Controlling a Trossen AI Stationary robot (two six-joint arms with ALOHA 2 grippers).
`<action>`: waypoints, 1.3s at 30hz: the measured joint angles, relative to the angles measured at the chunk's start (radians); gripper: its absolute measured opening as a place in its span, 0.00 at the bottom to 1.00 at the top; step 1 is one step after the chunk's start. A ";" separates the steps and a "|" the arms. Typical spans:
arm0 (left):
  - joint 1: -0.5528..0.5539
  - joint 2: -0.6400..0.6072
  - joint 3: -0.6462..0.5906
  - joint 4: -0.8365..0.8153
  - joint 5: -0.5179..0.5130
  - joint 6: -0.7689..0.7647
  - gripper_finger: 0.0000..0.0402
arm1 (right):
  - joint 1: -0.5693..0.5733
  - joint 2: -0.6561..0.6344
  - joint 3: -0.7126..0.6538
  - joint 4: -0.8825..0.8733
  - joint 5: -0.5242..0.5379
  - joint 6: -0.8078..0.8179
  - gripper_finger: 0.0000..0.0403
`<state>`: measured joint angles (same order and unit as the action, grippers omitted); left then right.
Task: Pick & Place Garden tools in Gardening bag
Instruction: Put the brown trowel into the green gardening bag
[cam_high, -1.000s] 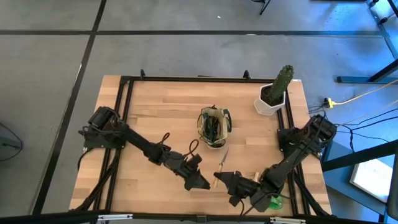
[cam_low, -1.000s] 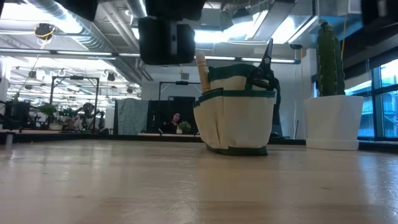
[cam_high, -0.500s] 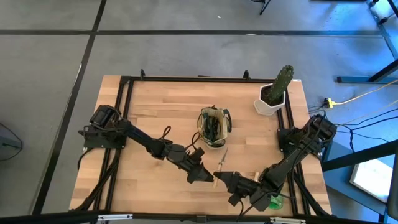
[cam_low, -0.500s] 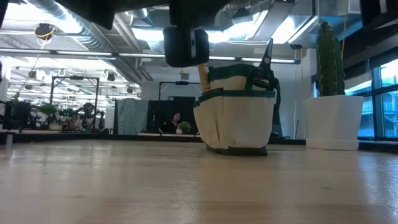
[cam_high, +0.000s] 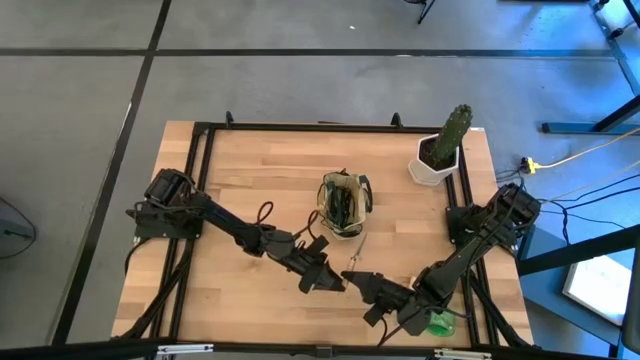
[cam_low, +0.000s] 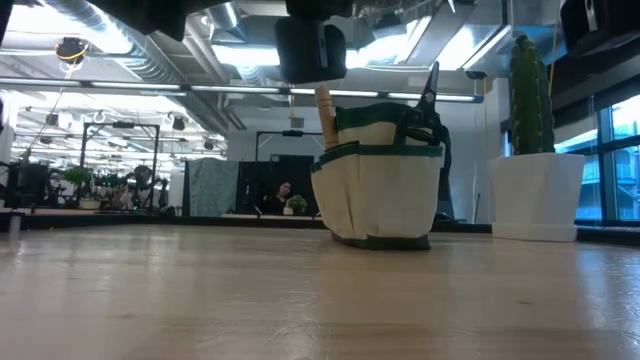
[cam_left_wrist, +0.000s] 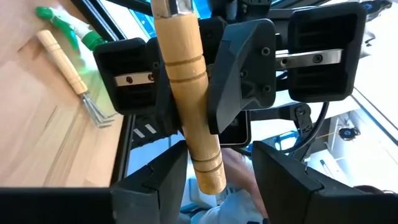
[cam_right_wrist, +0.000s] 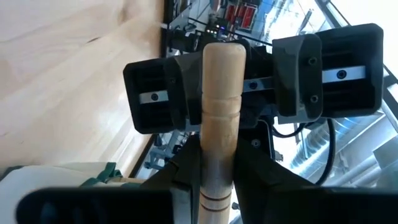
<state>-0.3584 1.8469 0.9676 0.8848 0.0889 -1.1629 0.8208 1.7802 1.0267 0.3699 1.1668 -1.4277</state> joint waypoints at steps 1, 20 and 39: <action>0.000 0.000 0.000 -0.006 0.000 0.000 0.43 | -0.001 0.000 -0.001 -0.003 0.000 0.000 0.17; 0.033 0.000 0.000 -0.021 -0.023 0.030 0.42 | -0.034 0.001 -0.002 -0.007 0.012 0.009 0.17; 0.031 0.000 0.000 -0.036 -0.019 0.057 0.16 | -0.034 0.001 -0.002 -0.006 0.039 -0.021 0.17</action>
<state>-0.3273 1.8465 0.9676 0.8486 0.0696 -1.1056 0.7864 1.7813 1.0252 0.3634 1.2062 -1.4483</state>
